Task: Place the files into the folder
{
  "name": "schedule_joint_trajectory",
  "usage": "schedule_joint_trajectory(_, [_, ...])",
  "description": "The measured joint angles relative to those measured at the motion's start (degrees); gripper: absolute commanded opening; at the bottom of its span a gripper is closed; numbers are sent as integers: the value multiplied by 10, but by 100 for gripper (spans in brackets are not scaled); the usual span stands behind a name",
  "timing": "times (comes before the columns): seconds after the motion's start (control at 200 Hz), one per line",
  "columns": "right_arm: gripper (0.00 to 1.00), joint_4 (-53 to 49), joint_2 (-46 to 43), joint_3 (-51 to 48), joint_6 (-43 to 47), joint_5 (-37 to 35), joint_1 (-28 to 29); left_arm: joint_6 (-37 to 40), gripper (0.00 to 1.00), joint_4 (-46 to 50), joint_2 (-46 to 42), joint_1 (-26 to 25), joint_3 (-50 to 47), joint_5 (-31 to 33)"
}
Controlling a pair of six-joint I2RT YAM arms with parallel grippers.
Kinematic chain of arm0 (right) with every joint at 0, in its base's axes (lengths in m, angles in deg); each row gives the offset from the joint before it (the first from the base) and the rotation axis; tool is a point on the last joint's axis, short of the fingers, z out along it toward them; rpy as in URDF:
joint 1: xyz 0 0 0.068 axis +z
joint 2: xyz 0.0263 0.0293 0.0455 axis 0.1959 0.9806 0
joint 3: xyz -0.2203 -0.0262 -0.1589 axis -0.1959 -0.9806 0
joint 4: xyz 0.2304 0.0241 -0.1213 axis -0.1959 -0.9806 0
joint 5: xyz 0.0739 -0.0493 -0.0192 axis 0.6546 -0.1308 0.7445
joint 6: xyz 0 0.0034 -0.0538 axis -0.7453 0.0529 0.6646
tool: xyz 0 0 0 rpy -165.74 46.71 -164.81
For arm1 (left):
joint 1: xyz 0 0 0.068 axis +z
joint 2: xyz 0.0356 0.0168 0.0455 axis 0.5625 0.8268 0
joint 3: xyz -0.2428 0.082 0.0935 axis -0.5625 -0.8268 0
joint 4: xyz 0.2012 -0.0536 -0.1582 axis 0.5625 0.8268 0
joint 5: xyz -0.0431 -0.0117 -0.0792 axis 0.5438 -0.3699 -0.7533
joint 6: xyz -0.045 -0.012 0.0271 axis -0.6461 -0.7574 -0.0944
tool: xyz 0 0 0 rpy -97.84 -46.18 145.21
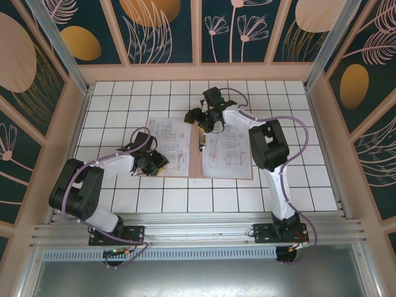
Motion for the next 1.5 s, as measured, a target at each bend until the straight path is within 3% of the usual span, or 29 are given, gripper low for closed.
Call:
schedule_joint_trajectory(0.53, [69,62,-229,-243,-51,-20,29,-18,29,-34,-12,0,-24,0])
schedule_joint_trajectory(0.836, [69,121,-366,-377,-122,-86,-21,-33,29,-56,-16,-3,-38,-13])
schedule_joint_trajectory(1.181, [67,167,-470,-519,-198,-90,-90,-83,29,-87,-5,-87,-38,-19])
schedule_joint_trajectory(1.501, [57,213,-472,-556,-259,-61,-102,-106,28,-110,46,-148,5,-27])
